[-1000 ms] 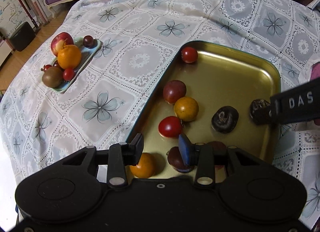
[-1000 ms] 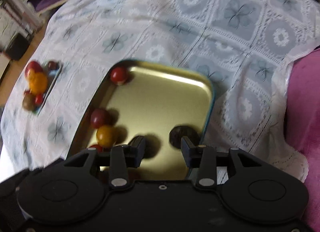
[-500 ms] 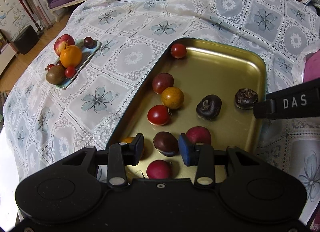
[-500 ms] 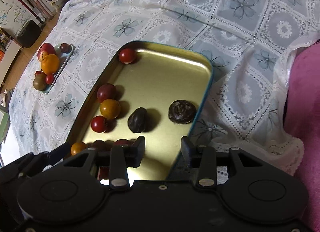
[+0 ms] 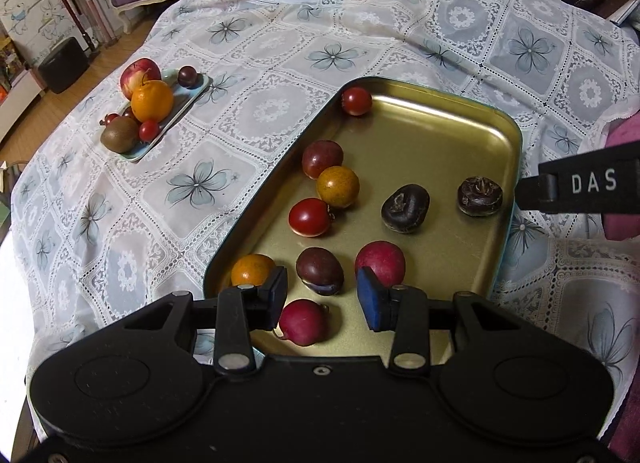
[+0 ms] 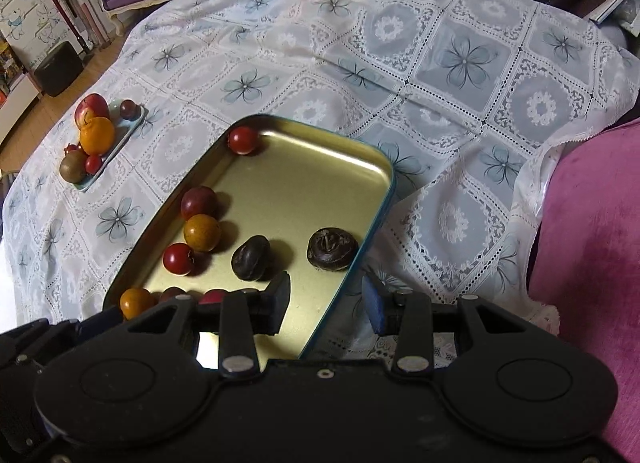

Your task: Organize fruits

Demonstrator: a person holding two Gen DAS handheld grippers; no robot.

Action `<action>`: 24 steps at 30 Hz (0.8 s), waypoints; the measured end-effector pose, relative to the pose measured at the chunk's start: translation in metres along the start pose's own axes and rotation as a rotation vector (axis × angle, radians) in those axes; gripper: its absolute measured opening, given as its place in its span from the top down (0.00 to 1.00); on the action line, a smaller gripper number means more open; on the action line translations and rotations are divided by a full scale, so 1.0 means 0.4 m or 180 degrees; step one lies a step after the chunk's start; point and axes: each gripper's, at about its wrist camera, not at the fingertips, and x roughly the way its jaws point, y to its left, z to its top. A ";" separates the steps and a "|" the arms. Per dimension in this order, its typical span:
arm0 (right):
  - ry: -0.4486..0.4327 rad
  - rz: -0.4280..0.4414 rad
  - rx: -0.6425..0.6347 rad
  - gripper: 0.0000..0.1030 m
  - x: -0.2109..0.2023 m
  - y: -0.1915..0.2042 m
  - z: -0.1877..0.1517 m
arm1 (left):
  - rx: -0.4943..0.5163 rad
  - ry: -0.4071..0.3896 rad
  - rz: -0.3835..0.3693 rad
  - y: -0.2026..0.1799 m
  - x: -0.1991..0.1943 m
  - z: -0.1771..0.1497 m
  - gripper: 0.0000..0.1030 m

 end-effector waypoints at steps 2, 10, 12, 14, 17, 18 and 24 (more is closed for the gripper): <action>-0.0031 -0.0014 -0.0011 0.59 -0.004 0.000 -0.001 | -0.0007 0.0010 0.0003 -0.002 -0.002 -0.002 0.53; -0.0049 0.0001 -0.0169 0.59 -0.007 0.021 -0.008 | -0.0017 0.0000 -0.0021 -0.001 -0.011 -0.006 0.53; -0.0059 -0.0048 -0.0238 0.59 -0.007 0.029 -0.012 | -0.0034 0.0003 -0.0022 0.002 -0.012 -0.006 0.53; -0.0061 -0.0044 -0.0269 0.59 -0.007 0.033 -0.014 | -0.0050 0.0011 -0.0020 0.004 -0.011 -0.006 0.53; -0.0051 -0.0035 -0.0266 0.59 -0.009 0.035 -0.014 | -0.0064 0.0027 -0.0015 0.007 -0.009 -0.007 0.53; -0.0057 -0.0043 -0.0273 0.59 -0.009 0.035 -0.015 | -0.0067 0.0032 -0.0017 0.007 -0.008 -0.007 0.53; -0.0039 -0.0087 -0.0253 0.59 -0.004 0.036 -0.013 | -0.0056 0.0062 -0.0028 0.005 -0.002 -0.008 0.53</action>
